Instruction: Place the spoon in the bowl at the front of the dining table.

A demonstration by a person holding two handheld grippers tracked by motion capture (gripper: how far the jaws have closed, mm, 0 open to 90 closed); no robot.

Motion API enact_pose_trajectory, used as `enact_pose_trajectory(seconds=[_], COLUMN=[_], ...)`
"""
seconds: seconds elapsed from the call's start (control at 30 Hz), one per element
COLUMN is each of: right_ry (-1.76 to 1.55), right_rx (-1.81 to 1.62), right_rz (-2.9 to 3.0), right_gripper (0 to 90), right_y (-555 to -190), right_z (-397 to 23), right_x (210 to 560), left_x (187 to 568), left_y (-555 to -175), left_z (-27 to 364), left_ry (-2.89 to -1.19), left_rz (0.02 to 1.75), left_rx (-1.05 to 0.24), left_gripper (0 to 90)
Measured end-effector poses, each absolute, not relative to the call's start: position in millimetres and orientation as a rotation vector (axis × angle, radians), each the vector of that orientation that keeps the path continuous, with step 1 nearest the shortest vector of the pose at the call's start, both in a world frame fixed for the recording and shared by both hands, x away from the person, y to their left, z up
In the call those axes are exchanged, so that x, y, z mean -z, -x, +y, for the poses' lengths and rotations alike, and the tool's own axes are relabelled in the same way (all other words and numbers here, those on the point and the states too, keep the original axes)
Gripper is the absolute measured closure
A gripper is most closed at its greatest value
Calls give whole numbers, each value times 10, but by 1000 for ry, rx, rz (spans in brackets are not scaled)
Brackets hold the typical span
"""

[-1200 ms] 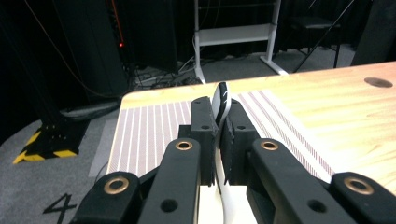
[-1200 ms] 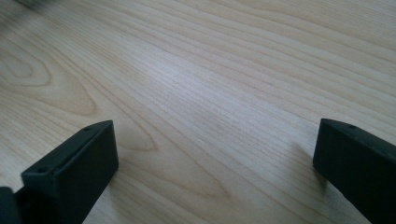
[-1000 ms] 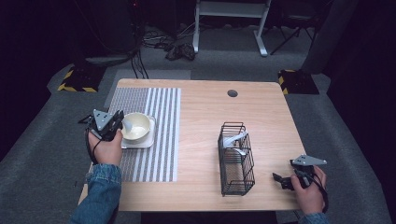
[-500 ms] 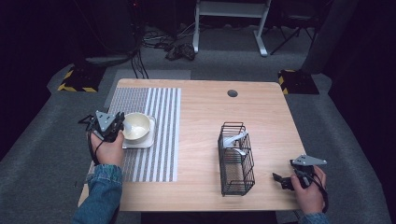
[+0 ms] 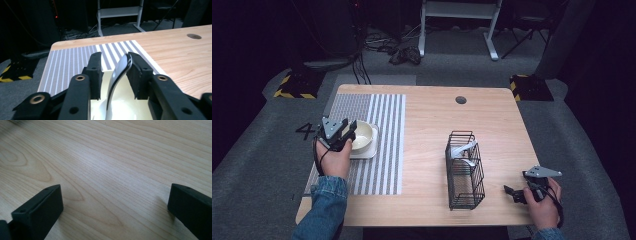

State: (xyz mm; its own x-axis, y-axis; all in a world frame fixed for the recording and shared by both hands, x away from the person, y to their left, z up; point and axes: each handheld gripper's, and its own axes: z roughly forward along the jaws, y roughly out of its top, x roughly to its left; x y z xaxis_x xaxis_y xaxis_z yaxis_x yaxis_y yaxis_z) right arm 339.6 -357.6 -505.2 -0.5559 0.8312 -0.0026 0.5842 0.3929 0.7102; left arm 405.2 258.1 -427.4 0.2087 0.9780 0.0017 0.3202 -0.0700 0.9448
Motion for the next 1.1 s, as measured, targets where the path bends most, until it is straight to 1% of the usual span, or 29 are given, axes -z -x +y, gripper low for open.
enact_pose_trajectory(seconds=[0.1,0.4,0.67,0.93,1.1], right_ry=[-1226,-1226,-1226,-1226,-1226], right_rx=[-956,-956,-957,-957,-956], right_rz=[2298,2298,2297,2297,2298], right_gripper=[1,1,1,1,1], right_y=[-3396,-3396,-3396,-3396,-3396], right_z=[-3576,-3577,-3576,-3576,-3576], right_x=[5052,5052,5053,5053,5052], left_x=[4263,4277,4287,4310,4267], left_y=[-4060,-4087,-4109,-4115,-4091], left_z=[2528,2364,2227,2147,2124], left_ry=[-1570,-1596,-1613,-1616,-1611], left_rz=[1254,1236,1215,1202,1188], left_rx=[-890,-839,-822,-797,-793], left_gripper=[606,599,585,579,554])
